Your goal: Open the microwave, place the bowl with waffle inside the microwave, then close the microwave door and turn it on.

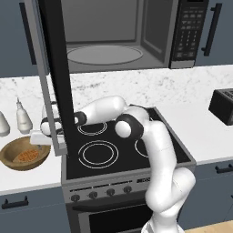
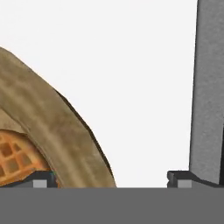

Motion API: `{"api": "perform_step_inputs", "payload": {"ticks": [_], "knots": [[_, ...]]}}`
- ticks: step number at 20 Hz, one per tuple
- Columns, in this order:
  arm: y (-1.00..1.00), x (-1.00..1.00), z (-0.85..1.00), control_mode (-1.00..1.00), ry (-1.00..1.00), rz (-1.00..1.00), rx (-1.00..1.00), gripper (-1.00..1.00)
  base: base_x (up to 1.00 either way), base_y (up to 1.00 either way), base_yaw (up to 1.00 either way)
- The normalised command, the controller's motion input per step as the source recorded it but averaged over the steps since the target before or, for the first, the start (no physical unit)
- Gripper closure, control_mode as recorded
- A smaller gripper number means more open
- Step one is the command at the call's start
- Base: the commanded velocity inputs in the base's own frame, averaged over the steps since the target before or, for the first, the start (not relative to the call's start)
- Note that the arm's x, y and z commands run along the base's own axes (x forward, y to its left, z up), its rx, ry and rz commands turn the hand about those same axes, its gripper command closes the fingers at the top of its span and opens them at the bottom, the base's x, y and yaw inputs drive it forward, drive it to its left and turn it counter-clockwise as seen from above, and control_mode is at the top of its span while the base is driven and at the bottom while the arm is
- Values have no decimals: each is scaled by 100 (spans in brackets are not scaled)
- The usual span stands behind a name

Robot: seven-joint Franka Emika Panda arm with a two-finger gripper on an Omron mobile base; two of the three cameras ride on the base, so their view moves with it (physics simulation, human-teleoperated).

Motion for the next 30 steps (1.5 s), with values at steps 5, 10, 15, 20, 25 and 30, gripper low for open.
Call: {"api": "perform_step_inputs", "payload": {"ticks": [5, 10, 15, 20, 25, 30], "knots": [[0, 0, -31, -100, 0, -10, 0, 100, 0, 0, 0], [0, 0, -25, -100, 0, -10, 0, 100, 0, 0, 0], [-1, -2, -24, -100, 0, -13, 0, 100, 0, 0, 0], [-41, -21, -11, -100, -1, -19, 4, 100, 0, 0, 0], [-59, -68, 0, -100, -19, -18, 14, 100, 0, 0, 0], [-73, -83, 19, -100, -28, -16, 22, 100, 0, 0, 0]]}}
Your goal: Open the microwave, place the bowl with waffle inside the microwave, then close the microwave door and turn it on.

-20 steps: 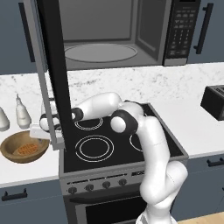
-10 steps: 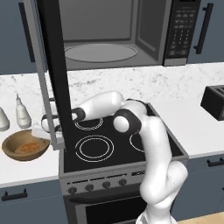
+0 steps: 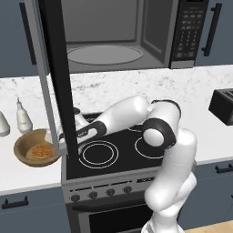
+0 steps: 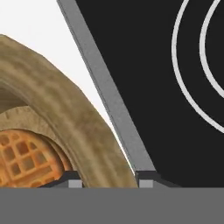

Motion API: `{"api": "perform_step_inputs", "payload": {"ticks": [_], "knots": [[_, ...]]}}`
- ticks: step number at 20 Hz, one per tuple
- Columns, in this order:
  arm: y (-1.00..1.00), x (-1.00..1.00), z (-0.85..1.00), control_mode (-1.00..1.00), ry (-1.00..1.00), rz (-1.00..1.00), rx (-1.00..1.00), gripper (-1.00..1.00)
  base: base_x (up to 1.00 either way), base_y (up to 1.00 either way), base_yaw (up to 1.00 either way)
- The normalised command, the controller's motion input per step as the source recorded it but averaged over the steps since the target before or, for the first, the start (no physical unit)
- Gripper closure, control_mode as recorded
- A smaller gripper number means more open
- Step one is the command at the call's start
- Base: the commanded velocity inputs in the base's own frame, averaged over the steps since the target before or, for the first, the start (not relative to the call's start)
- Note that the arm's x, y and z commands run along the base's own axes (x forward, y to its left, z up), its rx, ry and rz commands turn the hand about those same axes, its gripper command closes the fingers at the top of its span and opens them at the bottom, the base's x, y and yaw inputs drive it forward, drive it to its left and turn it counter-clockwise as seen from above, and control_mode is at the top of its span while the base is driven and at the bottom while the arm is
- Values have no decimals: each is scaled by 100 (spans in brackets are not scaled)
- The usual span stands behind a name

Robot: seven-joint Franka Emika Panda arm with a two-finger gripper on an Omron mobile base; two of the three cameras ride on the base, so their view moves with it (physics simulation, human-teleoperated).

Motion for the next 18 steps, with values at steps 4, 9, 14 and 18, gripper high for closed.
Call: {"api": "perform_step_inputs", "payload": {"ticks": [4, 9, 14, 18], "knots": [[-66, -61, 79, -100, -15, -21, 18, 100, 0, 0, 0], [-58, -25, 100, -100, -1, -26, 20, 100, 0, 0, 0], [-72, -19, 100, -100, 9, -28, 12, 100, 0, 0, 0], [-100, -22, 100, -100, 26, -28, 1, 100, 0, 0, 0]]}}
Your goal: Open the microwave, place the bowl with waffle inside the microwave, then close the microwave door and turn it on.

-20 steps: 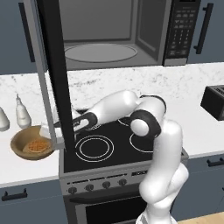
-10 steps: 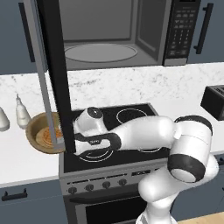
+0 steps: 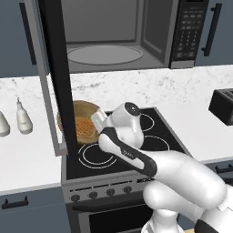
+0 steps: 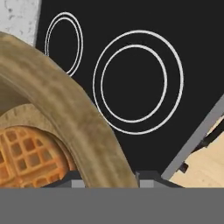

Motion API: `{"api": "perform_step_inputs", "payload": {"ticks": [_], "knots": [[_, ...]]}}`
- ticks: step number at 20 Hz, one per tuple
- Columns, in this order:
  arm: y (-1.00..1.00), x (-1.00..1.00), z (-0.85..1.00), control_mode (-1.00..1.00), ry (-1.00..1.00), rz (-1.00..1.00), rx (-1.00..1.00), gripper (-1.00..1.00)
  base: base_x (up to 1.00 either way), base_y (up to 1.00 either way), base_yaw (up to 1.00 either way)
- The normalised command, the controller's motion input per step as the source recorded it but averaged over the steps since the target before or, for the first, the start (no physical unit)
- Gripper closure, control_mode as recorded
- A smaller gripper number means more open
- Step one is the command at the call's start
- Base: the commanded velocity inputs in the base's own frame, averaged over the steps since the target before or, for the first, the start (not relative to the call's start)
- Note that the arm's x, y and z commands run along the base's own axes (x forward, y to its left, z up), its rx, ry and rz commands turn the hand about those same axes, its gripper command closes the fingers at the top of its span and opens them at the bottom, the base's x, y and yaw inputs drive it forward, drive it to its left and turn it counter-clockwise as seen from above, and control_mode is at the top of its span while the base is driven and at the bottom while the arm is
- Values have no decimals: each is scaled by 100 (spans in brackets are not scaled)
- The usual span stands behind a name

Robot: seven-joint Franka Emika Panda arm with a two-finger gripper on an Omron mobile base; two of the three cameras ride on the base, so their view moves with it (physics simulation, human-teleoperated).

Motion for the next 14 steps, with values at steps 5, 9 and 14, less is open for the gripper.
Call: {"api": "perform_step_inputs", "payload": {"ticks": [5, 9, 14], "knots": [[-86, -46, 92, -100, 13, -22, 0, 100, 0, 0, 0], [-43, -99, 31, -100, 0, -9, -8, 100, 0, 0, 0], [-26, -100, 9, -100, 0, -2, -10, 100, 0, 0, 0]]}}
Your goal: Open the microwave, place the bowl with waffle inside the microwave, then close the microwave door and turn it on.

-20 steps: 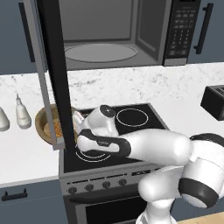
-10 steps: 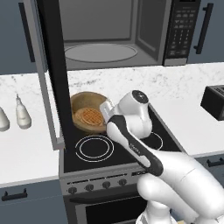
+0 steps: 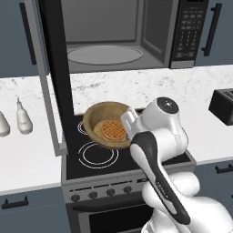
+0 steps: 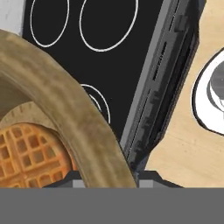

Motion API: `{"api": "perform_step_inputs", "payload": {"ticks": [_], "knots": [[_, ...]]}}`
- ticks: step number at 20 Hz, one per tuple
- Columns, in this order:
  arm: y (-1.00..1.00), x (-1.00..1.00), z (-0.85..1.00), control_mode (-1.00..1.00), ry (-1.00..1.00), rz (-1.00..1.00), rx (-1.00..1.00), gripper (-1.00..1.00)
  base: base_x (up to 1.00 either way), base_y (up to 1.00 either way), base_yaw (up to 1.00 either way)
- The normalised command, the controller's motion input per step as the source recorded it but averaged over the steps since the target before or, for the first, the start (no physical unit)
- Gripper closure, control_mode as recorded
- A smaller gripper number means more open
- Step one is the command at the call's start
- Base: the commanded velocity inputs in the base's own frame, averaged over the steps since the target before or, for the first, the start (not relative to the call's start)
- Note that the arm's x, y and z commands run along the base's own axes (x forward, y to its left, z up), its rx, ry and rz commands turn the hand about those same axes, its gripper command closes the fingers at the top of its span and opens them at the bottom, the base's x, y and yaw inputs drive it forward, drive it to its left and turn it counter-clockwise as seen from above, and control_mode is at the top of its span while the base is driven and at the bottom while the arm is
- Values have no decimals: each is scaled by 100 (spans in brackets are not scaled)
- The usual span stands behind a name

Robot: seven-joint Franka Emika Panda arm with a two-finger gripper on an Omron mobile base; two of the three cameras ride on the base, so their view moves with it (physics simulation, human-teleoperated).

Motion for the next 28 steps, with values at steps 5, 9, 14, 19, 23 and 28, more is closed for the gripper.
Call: {"api": "perform_step_inputs", "payload": {"ticks": [5, 9, 14, 19, 23, 28], "knots": [[-30, -86, 45, -100, 0, -3, -2, 100, 0, 0, 0], [-31, -49, 93, -100, -1, -6, 0, 100, 0, 0, 0], [-19, -16, 99, -100, -8, -6, 0, 100, 0, 0, 0], [-16, 1, 77, -100, -10, -9, 0, 100, 0, 0, 0], [-14, 25, 43, -100, -10, -12, 0, 100, 0, 0, 0], [-13, 61, 2, -100, -1, -14, 0, 100, 0, 0, 0]]}}
